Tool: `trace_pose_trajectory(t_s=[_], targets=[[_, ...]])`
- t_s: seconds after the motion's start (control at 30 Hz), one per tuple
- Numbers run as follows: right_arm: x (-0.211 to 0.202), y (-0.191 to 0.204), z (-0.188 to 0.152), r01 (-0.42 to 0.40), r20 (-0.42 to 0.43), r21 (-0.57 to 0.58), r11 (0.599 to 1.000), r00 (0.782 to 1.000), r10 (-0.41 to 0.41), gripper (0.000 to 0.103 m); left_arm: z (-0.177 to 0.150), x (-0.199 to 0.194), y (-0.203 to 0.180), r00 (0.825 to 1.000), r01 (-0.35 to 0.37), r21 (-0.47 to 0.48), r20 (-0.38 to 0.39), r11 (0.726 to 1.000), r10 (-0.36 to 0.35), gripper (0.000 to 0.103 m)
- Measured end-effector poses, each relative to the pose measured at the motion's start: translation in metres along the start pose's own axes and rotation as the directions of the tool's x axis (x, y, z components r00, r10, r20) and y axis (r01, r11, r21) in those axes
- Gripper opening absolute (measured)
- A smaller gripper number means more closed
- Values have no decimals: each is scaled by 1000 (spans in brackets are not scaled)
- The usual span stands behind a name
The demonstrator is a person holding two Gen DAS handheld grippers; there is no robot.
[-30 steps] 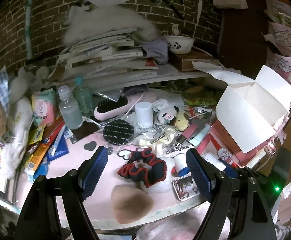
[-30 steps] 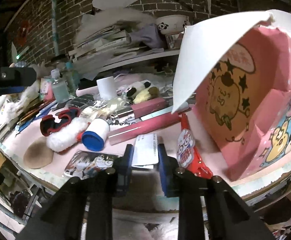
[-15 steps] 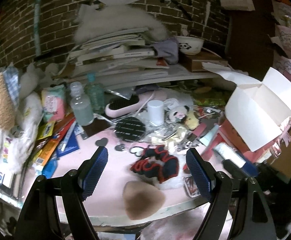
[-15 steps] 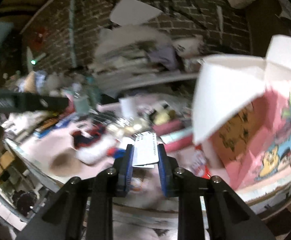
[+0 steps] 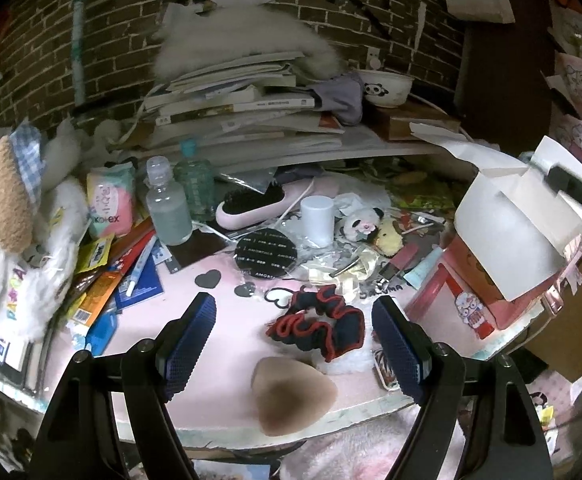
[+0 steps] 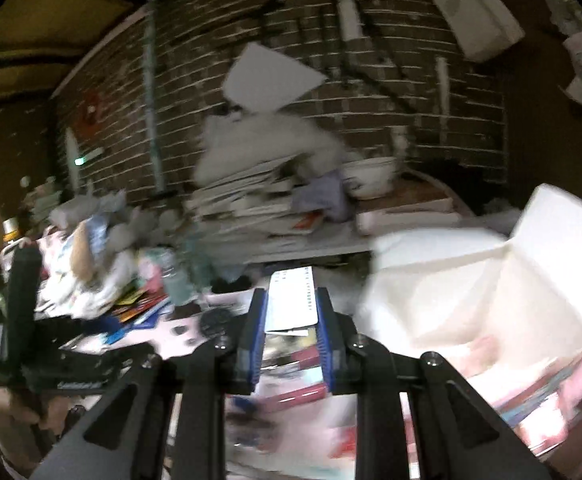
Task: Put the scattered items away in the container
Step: 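Carry the white card into the box and open the right gripper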
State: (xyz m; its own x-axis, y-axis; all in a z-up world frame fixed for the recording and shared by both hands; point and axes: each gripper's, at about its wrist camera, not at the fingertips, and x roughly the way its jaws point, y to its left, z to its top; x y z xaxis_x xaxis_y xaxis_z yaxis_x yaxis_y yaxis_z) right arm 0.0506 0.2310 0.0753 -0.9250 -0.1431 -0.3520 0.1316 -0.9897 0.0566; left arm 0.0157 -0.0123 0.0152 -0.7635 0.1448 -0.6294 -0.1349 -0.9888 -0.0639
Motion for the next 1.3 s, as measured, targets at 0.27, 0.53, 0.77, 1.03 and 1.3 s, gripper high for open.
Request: trace_pose_trajectory(t_s=[0.27,0.53,0.77,1.03,1.3], targets=[[34,-61,28,89,-255,-76,993,961,-106,20,0,2,-8,1000,3,20,-9,1000,-3,78],[87,-90,21,52,-571,-91,994,816,-95,20,0,0,-8,1000,-1,22,-12,1000,1,78],[108,-93,6,78,-658,-143,987,738,-154,20,-3,4,-10,999,-23,45,-23,999,24,78],[89,-87,14,92,-564,-154,984,809,-164,48,-11,14,-1,998,-43,45,-40,998,45,78],[40,-53,35,134,-273,-180,975,945,-180,66,-32,22,7,997,-12,53,-77,999,16,78]])
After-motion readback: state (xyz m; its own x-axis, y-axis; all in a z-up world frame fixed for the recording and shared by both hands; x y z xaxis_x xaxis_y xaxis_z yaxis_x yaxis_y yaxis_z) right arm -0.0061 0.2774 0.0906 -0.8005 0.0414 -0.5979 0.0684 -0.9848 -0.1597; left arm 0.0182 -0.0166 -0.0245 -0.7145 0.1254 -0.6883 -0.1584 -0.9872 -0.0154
